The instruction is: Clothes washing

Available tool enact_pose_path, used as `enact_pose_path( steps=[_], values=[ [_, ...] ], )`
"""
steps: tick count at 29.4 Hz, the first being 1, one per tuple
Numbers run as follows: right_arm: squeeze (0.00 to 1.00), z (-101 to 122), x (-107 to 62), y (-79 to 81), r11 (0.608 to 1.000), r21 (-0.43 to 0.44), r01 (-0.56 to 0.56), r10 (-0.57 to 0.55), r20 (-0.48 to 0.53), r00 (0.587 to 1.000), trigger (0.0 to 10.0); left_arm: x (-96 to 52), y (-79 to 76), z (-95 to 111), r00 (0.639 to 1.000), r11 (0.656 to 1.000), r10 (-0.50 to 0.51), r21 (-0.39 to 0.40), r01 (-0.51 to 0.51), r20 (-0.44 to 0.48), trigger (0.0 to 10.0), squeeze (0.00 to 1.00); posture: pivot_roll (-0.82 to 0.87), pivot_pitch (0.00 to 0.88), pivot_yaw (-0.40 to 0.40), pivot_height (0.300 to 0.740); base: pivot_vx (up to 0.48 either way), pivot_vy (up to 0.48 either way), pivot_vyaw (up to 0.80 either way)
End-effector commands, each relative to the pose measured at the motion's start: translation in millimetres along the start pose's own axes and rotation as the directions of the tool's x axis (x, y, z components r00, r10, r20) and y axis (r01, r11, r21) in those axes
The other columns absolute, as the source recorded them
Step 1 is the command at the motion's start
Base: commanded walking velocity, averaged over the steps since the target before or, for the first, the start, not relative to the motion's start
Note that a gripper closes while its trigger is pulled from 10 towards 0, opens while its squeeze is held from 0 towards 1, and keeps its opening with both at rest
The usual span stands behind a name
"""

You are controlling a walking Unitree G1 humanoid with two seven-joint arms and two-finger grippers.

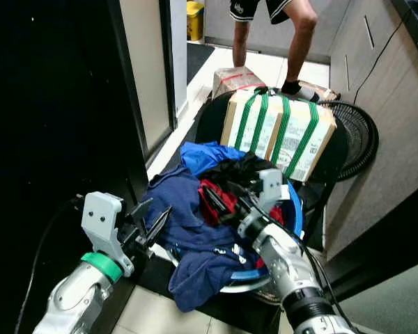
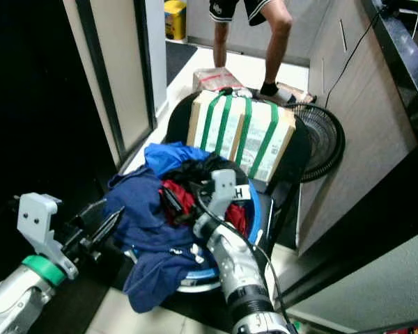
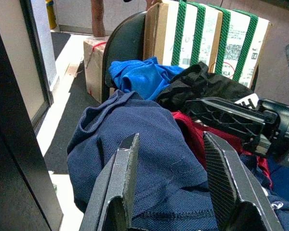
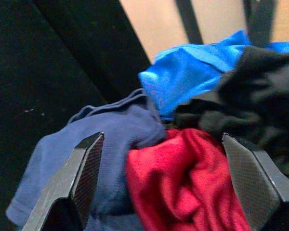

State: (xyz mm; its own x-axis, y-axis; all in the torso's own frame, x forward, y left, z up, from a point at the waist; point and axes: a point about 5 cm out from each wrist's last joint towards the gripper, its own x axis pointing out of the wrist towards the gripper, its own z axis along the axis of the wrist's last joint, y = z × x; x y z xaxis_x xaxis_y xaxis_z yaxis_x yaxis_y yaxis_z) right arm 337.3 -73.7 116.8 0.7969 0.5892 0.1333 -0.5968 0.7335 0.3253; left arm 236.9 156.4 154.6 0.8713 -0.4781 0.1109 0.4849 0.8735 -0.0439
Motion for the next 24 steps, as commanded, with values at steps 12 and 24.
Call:
enact_pose_path(
  steps=[12, 24],
  values=[
    [0.95, -10, -19.8, -10.8, 0.993, -0.107, 0.049, -0.056, -0.055, 0.997, 10.0, -9.9, -8.3, -2, 0.997, 0.996, -0.071, -0.048, 0.069, -0.032, 10.0, 0.00, 0.13, 0.108, 0.035, 0.740, 0.000, 0.000, 0.00],
    [0.00, 31, -3.7, -40.8, 0.957, -0.074, 0.281, -0.265, 0.170, 0.949, 10.0, -9.2, -4.9, 3, 0.998, 0.997, -0.062, -0.052, 0.061, -0.021, 10.0, 0.00, 0.15, 0.138, 0.047, 0.740, 0.000, 0.000, 0.00]
  ],
)
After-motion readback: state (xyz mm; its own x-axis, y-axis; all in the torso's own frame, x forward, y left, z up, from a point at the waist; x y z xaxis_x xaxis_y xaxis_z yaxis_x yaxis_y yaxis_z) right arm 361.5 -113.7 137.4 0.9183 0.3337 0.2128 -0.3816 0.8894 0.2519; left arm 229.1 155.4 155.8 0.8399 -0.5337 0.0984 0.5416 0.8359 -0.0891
